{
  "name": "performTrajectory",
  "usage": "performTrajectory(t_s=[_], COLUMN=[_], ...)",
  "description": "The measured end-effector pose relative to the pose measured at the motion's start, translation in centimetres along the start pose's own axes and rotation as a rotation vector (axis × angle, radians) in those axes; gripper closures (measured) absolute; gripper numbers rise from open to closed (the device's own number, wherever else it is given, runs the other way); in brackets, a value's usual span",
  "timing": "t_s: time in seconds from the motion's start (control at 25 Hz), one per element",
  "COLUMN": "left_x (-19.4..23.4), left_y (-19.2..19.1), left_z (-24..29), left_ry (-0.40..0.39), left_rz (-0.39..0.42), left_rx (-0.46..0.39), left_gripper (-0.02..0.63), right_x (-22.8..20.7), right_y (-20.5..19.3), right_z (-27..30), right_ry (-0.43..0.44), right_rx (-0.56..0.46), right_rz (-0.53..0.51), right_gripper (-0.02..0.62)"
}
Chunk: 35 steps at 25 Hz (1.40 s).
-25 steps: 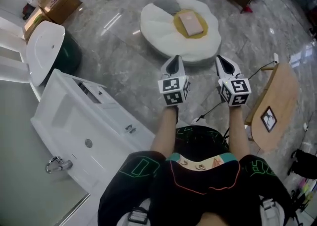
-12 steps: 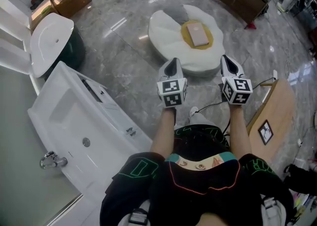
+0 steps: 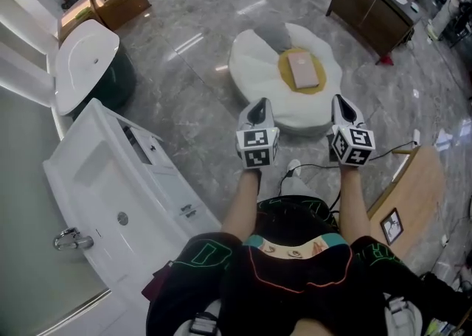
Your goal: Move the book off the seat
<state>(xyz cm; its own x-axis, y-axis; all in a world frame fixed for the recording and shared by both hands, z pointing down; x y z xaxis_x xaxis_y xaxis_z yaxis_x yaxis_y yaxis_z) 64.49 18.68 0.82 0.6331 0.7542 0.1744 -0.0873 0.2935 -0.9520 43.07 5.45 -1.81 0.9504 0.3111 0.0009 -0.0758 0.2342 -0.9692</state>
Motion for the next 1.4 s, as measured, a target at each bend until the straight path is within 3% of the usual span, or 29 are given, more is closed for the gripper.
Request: performTrajectory(t_s=[0.24,0.52,0.72,1.0,1.16,1.4], left_x=[-1.4,-9.4,-14.1,-16.8,-17.7,-17.2], left_y=[1.2,3.4,4.3,4.8,5.1,4.3], left_z=[7.2,18.3,23.3,28.4,30.4,34.7], left_ry=[0.028,-0.052,-0.093,-0.084,-0.112,-0.154], left_rz=[0.037,0.093,0.115,0.142,0.175,0.155], left_rx=[0.055,0.086,0.101,0.15,0.146,0.166], left_gripper=[0.595,0.595,0.595,0.595,0.595,0.595], right_x=[-8.3,-19.0,-26.4,-29.7,-30.6,-31.6], right_y=[-0.8,-1.8,-2.2,-2.1,-2.5,-2.7], right_z=[4.7,9.4,10.0,12.5,13.5,16.0], right_ry=[-0.064,-0.089,-0.143,-0.121,-0.133,-0.141], right_rx=[-0.016,-0.006,-0.022,-0.032,-0.041,-0.032], right_rz=[0.156,0.257,0.34,0.319,0.336,0.296], right_gripper=[0.592,0.592,0.592,0.592,0.592,0.592])
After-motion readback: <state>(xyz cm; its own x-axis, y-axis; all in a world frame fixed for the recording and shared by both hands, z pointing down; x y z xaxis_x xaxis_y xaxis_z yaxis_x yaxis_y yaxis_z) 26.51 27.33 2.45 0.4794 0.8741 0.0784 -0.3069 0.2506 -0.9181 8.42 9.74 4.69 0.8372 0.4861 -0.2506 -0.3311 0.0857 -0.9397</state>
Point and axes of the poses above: the fingertips, and each gripper's own axes: z forward along the fingers, x to its left, y out of its top, the point moved 7 cm from there along -z, backward along the fingers, and after that the axes turned 1 degree about -x, right-handed, at the moved point
